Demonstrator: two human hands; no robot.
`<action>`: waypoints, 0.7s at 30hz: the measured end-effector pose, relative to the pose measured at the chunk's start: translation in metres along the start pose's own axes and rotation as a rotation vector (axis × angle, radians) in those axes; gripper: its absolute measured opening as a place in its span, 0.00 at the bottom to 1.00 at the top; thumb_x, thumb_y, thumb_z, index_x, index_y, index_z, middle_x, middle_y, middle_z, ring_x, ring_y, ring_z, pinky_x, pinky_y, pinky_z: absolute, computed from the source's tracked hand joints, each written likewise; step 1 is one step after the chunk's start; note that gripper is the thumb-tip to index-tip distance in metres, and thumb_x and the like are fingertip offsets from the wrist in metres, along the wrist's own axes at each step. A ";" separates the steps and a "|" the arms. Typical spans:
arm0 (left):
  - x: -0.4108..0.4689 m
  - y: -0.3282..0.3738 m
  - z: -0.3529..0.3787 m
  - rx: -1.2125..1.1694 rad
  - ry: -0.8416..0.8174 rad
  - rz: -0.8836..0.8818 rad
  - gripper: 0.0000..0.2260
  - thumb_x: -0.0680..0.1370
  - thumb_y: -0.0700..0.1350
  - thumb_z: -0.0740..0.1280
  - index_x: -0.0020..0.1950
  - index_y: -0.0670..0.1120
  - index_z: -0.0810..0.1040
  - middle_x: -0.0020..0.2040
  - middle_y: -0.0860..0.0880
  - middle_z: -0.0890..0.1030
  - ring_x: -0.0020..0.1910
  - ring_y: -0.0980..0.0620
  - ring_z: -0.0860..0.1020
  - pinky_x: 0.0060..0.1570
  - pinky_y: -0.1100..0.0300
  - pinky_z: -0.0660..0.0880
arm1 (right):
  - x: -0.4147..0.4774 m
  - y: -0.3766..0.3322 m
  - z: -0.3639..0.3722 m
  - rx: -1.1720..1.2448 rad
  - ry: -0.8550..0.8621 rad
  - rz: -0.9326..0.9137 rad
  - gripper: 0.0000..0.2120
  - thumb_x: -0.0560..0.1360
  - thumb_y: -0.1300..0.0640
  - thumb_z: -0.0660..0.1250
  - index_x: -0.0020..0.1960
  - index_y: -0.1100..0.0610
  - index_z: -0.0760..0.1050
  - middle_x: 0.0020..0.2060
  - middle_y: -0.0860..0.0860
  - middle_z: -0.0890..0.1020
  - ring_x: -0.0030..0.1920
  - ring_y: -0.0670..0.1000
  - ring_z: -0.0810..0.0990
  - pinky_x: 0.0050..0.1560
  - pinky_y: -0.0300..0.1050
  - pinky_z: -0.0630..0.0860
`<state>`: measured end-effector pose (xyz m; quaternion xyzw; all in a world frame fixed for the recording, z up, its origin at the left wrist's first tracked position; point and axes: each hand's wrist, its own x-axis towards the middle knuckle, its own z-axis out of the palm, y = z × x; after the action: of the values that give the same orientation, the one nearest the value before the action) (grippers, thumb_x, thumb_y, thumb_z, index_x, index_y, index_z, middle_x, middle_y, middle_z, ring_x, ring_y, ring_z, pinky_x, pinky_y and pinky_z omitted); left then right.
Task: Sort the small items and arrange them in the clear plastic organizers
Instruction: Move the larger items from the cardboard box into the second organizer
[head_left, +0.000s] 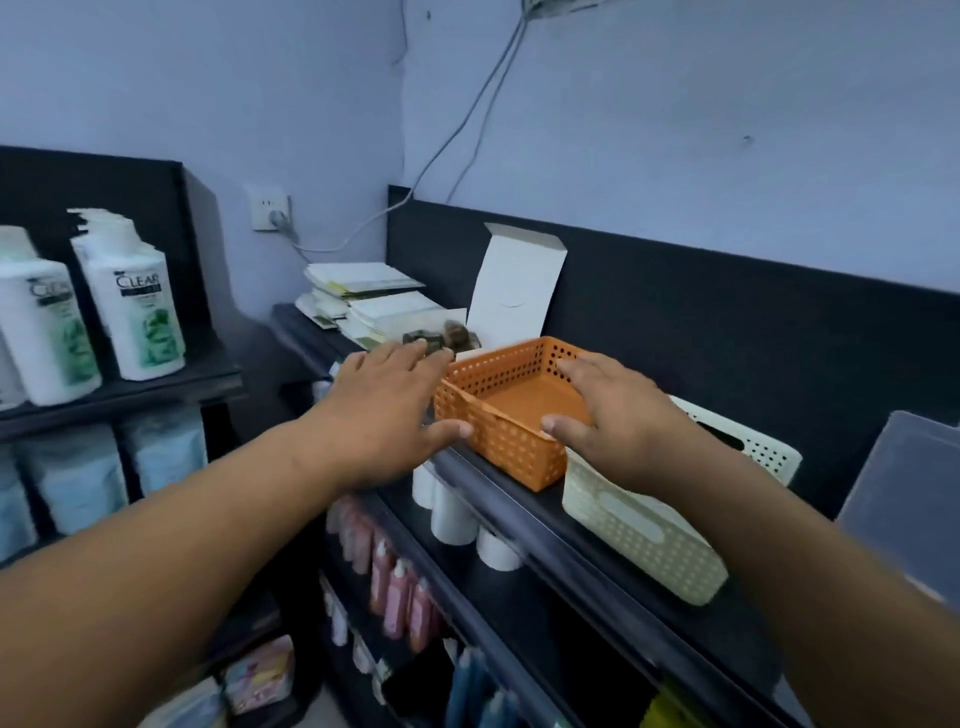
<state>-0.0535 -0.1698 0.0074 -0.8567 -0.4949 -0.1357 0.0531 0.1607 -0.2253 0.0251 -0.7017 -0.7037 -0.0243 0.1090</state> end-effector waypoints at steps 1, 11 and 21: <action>0.012 -0.009 0.002 0.004 -0.004 -0.008 0.36 0.75 0.67 0.56 0.78 0.53 0.48 0.79 0.49 0.52 0.77 0.48 0.49 0.75 0.47 0.49 | 0.018 -0.001 0.003 0.002 -0.005 -0.017 0.33 0.79 0.40 0.59 0.78 0.50 0.52 0.78 0.50 0.54 0.77 0.53 0.54 0.75 0.54 0.55; 0.130 -0.093 0.031 -0.134 -0.038 -0.051 0.35 0.77 0.62 0.60 0.78 0.51 0.51 0.78 0.48 0.54 0.76 0.48 0.55 0.73 0.49 0.58 | 0.174 -0.012 0.023 0.031 -0.070 -0.073 0.31 0.78 0.42 0.61 0.77 0.49 0.55 0.76 0.48 0.60 0.73 0.52 0.63 0.70 0.48 0.63; 0.267 -0.167 0.087 -0.239 -0.125 0.138 0.31 0.77 0.56 0.65 0.76 0.51 0.58 0.74 0.49 0.63 0.71 0.48 0.64 0.68 0.54 0.64 | 0.289 -0.045 0.069 0.034 -0.146 0.082 0.26 0.77 0.44 0.65 0.73 0.49 0.65 0.68 0.51 0.70 0.64 0.53 0.72 0.62 0.49 0.72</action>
<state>-0.0559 0.1562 -0.0069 -0.8955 -0.4177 -0.1360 -0.0713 0.1106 0.0707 0.0174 -0.7280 -0.6806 0.0435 0.0702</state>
